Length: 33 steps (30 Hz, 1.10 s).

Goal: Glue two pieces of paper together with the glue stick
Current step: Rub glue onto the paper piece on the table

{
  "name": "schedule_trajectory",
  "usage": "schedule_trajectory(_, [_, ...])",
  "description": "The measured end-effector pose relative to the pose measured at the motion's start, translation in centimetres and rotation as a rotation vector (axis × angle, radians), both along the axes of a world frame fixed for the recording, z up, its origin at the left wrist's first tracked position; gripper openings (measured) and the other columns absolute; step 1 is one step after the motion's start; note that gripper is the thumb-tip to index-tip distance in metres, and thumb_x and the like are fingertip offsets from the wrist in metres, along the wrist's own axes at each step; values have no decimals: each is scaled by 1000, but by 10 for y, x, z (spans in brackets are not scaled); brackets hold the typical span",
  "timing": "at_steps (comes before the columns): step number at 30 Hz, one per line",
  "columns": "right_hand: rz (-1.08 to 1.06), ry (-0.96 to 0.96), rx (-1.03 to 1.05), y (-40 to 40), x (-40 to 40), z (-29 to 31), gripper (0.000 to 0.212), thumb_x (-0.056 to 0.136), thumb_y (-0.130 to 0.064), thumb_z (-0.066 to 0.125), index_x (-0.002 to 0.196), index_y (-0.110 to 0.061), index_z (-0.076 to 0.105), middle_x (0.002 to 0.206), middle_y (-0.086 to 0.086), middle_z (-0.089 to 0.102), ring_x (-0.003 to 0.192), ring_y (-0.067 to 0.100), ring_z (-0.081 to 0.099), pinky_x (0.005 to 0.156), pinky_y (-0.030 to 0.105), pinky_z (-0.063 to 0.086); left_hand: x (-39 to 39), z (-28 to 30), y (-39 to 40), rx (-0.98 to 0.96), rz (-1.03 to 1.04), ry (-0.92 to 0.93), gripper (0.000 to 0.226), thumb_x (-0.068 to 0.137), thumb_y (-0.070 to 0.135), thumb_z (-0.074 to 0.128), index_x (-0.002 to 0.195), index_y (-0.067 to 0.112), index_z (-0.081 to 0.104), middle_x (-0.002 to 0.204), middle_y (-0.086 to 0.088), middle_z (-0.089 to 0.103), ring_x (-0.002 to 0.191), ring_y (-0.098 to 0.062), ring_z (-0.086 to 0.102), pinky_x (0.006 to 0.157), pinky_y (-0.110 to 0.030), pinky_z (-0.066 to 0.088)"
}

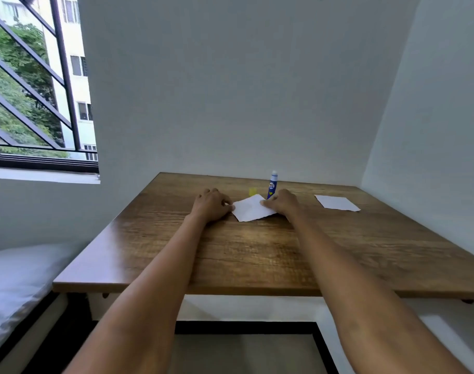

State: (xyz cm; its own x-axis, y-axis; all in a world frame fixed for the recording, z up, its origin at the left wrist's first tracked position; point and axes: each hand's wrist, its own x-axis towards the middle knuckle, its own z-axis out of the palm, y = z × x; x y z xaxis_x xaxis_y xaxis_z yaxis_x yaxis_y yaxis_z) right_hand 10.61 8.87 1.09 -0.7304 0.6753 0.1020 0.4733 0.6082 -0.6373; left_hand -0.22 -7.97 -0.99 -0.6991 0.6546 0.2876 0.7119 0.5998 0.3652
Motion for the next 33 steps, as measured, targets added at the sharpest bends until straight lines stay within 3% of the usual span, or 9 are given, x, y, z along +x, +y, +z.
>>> schedule_trajectory(3, [-42, 107, -95, 6, 0, 2, 32, 86, -40, 60, 83, -8, 57, 80, 10, 57, 66, 20, 50, 65, 30, 37, 0, 0, 4, -110, -30, 29, 39, 90, 47, 45, 124, 31, 56, 135, -8, 46, 130, -28, 34, 107, -44, 25])
schedule_trajectory(6, [-168, 185, -66, 19, 0, 2, 24, 83, -30, 61, 90, -8, 55, 82, 6, 58, 65, 19, 52, 60, 26, 39, -1, 0, 6, -141, -53, 7, 46, 88, 51, 46, 127, 27, 51, 140, -7, 42, 133, -28, 31, 108, -45, 22])
schedule_trajectory(9, [-215, 293, -145, 26, -2, 1, 39, 77, -25, 65, 108, -8, 47, 105, 9, 52, 86, 21, 56, 67, 27, 43, -2, 0, 8, -176, -88, -11, 57, 87, 56, 44, 134, 23, 43, 143, -6, 38, 133, -27, 30, 108, -47, 22])
schedule_trajectory(12, [-179, 241, -144, 30, -10, -3, 74, 78, -33, 72, 137, -6, 36, 138, 11, 41, 121, 26, 49, 91, 31, 44, -4, -1, 9, -203, -101, -28, 64, 86, 60, 42, 138, 23, 38, 145, -6, 36, 134, -27, 29, 109, -48, 21])
schedule_trajectory(15, [-71, 283, -174, 32, -19, -8, 71, 83, -29, 69, 140, -6, 36, 144, 13, 42, 125, 28, 47, 103, 39, 42, -5, -2, 11, -193, -98, -38, 63, 86, 60, 43, 138, 25, 37, 145, -6, 36, 134, -27, 29, 108, -49, 21])
schedule_trajectory(20, [-25, 306, -72, 33, -27, -11, 33, 89, -20, 59, 113, 2, 59, 113, 21, 64, 92, 28, 57, 77, 36, 42, -8, 0, 12, -177, -123, -50, 52, 85, 59, 45, 132, 35, 41, 142, -8, 38, 134, -29, 30, 109, -51, 21])
schedule_trajectory(26, [144, 483, -122, 16, -16, 0, 32, 99, -27, 39, 91, -2, 58, 65, 6, 54, 59, 18, 47, 60, 32, 37, -4, 0, 10, -126, -106, -66, 52, 85, 63, 42, 127, 34, 47, 139, -8, 41, 133, -29, 32, 108, -51, 23])
schedule_trajectory(29, [206, 581, -233, 7, -10, 12, 21, 94, -27, 53, 102, -7, 52, 66, 3, 52, 52, 14, 45, 49, 23, 40, -1, 4, 2, 101, -63, -123, 38, 89, 47, 45, 123, 29, 51, 135, -10, 42, 131, -29, 33, 107, -49, 29])
schedule_trajectory(33, [191, 648, -304, -6, -10, 20, 35, 82, -27, 70, 101, 1, 59, 79, 7, 60, 57, 14, 52, 60, 28, 48, 1, 5, -10, 143, 17, -70, 33, 87, 26, 44, 117, 28, 58, 134, -9, 42, 129, -28, 32, 106, -46, 30])
